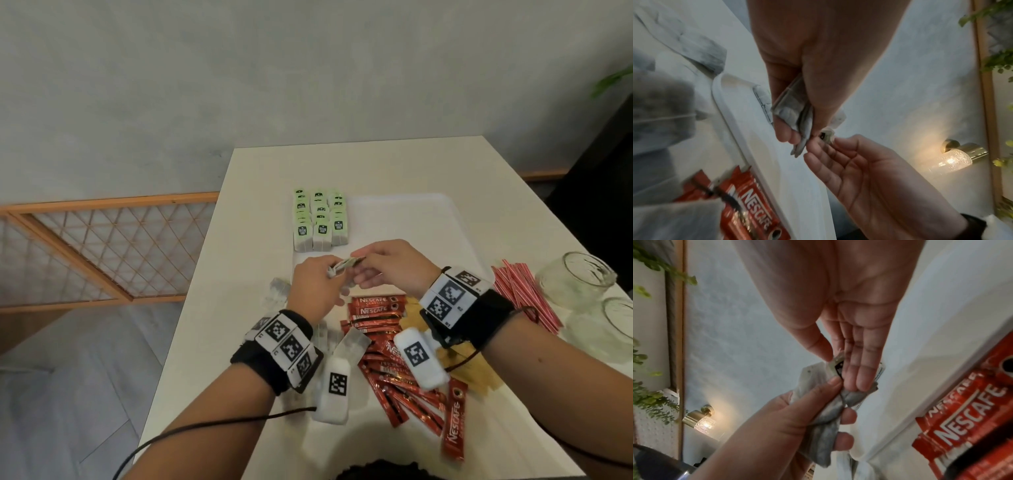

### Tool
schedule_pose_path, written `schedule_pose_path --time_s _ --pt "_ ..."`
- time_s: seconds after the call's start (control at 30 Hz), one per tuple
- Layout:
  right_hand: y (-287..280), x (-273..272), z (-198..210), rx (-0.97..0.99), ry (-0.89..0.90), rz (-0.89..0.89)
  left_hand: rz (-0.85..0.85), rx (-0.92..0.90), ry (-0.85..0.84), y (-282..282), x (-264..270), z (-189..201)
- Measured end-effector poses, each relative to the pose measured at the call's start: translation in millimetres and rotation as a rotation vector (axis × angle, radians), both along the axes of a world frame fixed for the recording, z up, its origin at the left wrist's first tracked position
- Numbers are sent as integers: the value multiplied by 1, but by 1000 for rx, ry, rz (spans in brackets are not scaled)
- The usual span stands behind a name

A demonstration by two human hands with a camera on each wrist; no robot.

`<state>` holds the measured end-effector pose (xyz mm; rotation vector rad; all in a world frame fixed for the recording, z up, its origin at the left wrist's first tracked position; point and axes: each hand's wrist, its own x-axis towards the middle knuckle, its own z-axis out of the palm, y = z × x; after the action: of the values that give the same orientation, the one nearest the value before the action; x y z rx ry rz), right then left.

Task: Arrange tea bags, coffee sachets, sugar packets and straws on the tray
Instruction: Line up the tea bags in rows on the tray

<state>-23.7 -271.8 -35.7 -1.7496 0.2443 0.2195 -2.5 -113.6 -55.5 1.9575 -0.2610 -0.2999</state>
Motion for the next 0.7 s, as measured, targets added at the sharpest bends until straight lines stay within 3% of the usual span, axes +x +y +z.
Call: schedule_pose_path --time_s 0.17,0.3,0.47,0.7 --pt "-7 21 -8 -293 -52 57 20 -80 184 3 17 -2" --pt "-15 45 -20 -520 -11 90 131 -226 370 11 31 -8" --pt "-26 82 -32 -561 47 57 194 -350 519 23 52 -13" --pt "-22 121 -41 -591 -71 28 199 -613 753 26 76 -14"
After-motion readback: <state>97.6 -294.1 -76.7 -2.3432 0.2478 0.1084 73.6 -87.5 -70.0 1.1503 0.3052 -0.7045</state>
